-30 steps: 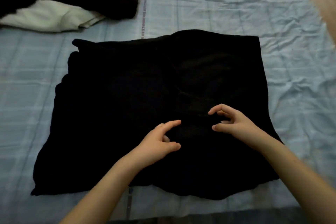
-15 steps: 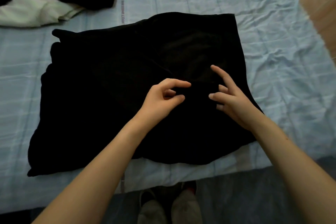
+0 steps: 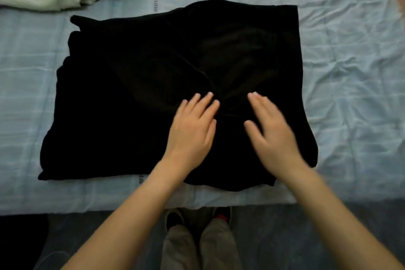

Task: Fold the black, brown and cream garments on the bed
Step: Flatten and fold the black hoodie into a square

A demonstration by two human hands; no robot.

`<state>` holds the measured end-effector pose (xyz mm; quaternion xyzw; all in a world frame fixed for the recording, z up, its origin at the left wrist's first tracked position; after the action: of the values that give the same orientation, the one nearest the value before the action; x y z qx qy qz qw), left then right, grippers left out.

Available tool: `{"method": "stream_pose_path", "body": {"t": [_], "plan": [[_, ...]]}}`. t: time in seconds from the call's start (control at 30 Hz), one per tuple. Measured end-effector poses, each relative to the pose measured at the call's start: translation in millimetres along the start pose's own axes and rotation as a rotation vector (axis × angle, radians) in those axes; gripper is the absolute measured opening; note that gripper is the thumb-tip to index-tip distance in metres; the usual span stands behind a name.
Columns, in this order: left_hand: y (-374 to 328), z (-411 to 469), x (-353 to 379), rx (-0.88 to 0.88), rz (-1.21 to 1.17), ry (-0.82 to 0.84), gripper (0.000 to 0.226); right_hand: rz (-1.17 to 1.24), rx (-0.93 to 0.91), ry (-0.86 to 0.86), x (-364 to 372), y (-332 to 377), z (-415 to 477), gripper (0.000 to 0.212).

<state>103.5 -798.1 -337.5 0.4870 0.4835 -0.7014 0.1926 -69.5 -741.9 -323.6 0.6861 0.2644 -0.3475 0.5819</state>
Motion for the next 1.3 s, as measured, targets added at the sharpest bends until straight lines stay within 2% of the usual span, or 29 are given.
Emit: {"method": "stream_pose_path", "body": {"t": [0.07,0.17,0.3,0.4,0.47,0.57,0.67,0.73,0.77,0.9,0.93,1.03,1.1,1.17,1.3], "plan": [[27.6,9.6,8.9,-0.078,0.284,0.099,0.057,-0.197,-0.038,0.067,43.4,9.1,-2.6,0.062],[53.8,2.4,40.0,-0.084,0.442,0.239,0.06,-0.457,-0.046,0.13,84.0,-13.5,-5.6,0.063],[56.9,0.2,48.2,-0.089,0.483,0.289,0.063,-0.466,-0.038,0.172,91.2,-22.7,-5.0,0.064],[54.1,8.7,28.8,-0.058,0.331,0.29,0.056,-0.366,0.013,0.171,77.4,-12.3,4.9,0.06],[62.3,23.0,-1.3,-0.049,0.176,0.216,0.047,-0.244,0.071,0.157,65.7,0.1,26.1,0.056],[93.1,47.5,-59.6,-0.097,0.153,-0.045,0.041,-0.021,0.106,0.179,58.3,25.5,77.1,0.055],[146.8,69.4,-106.4,-0.351,0.118,-0.308,0.039,0.001,-0.012,0.083,56.5,60.8,137.9,0.055],[180.6,84.3,-120.3,-0.497,0.049,-0.362,0.042,0.067,-0.033,0.064,64.6,81.9,177.0,0.056],[192.3,94.0,-121.4,-0.483,0.055,-0.336,0.044,0.115,-0.017,0.08,71.5,90.0,195.4,0.057],[211.4,131.0,-111.1,-0.125,0.295,-0.176,0.049,0.075,0.063,0.069,95.0,105.4,247.6,0.068],[217.5,138.8,-110.6,-0.105,0.33,-0.175,0.049,0.06,0.077,0.055,97.4,105.8,254.2,0.07],[245.6,155.9,-109.4,-0.189,0.385,-0.101,0.044,0.09,0.114,0.012,99.5,104.2,266.9,0.071],[259.9,162.3,-107.4,-0.183,0.388,-0.044,0.033,0.142,0.144,-0.024,95.7,102.5,273.5,0.067],[264.2,172.2,-112.1,-0.138,0.345,-0.082,0.021,0.152,0.097,-0.088,88.3,105.5,282.8,0.055],[271.2,217.0,-140.0,-0.131,0.333,-0.328,0.011,0.201,-0.023,-0.306,79.0,113.7,317.4,0.027]]}}
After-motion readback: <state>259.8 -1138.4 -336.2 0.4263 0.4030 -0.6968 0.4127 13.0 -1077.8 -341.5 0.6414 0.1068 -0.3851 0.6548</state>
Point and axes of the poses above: each hand's wrist, its own z-axis towards the middle knuckle, its own x-axis out of the palm, y = z × x, the point moved 4 cm from there along z, towards the middle knuckle
